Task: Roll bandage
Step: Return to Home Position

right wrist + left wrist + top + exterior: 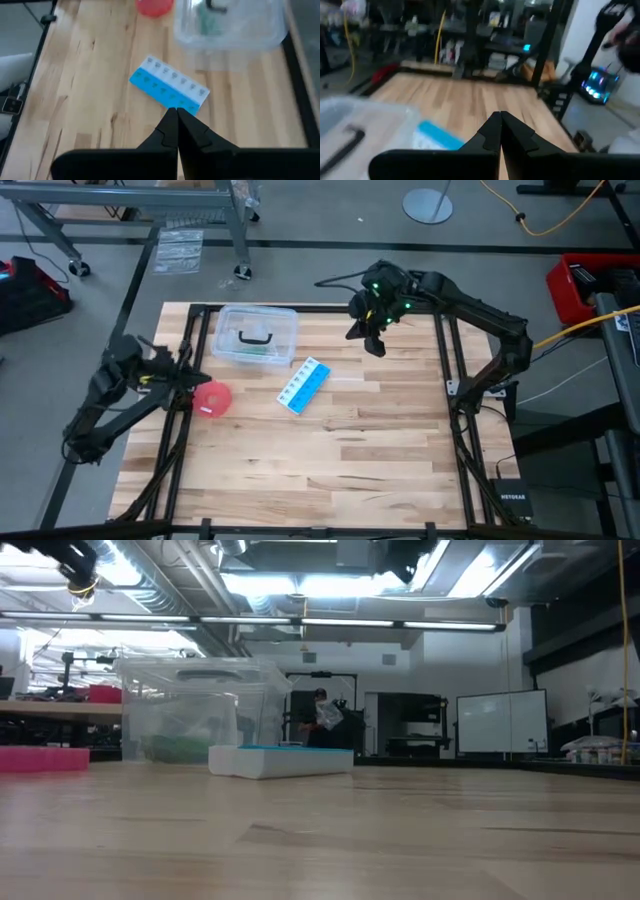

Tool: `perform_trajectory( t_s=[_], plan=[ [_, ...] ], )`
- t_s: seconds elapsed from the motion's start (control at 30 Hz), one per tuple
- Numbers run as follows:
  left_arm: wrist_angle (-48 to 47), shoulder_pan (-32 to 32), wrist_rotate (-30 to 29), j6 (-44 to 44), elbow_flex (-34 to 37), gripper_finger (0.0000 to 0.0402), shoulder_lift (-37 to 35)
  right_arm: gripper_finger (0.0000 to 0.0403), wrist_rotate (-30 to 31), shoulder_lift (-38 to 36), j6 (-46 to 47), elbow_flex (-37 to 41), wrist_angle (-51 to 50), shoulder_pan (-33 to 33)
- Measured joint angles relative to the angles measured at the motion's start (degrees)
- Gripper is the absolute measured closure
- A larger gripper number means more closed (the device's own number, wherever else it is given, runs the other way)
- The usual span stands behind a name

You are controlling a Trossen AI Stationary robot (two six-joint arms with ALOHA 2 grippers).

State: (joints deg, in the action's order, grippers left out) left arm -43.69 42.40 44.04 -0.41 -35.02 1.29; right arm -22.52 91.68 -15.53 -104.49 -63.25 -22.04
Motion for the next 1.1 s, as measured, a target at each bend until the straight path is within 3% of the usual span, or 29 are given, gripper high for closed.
perform_trajectory(
  t_s=[0.17, 0.33, 0.73, 1.1],
  plan=[
    [14.87, -0.05, 0.35, -6.39, 7.52, 0.0402, 0.01, 0.0402, -4.18, -3.04, -0.06, 10.29, 6.47, -0.7],
    [23.94, -0.08, 0.34, -8.82, 14.08, 0.0401, -0.03, 0.0402, -8.14, -7.97, 0.42, 22.07, 16.63, -0.98],
    [44.01, -0.35, 0.2, -16.21, 27.92, 0.0401, -0.05, 0.0402, -9.84, -18.65, 13.22, 48.87, 47.42, -0.85],
    [50.38, -4.13, 0.21, -15.39, 31.99, 0.0401, -0.06, 0.0402, -7.78, -21.07, 24.21, 67.65, 79.12, -0.81]
  ],
)
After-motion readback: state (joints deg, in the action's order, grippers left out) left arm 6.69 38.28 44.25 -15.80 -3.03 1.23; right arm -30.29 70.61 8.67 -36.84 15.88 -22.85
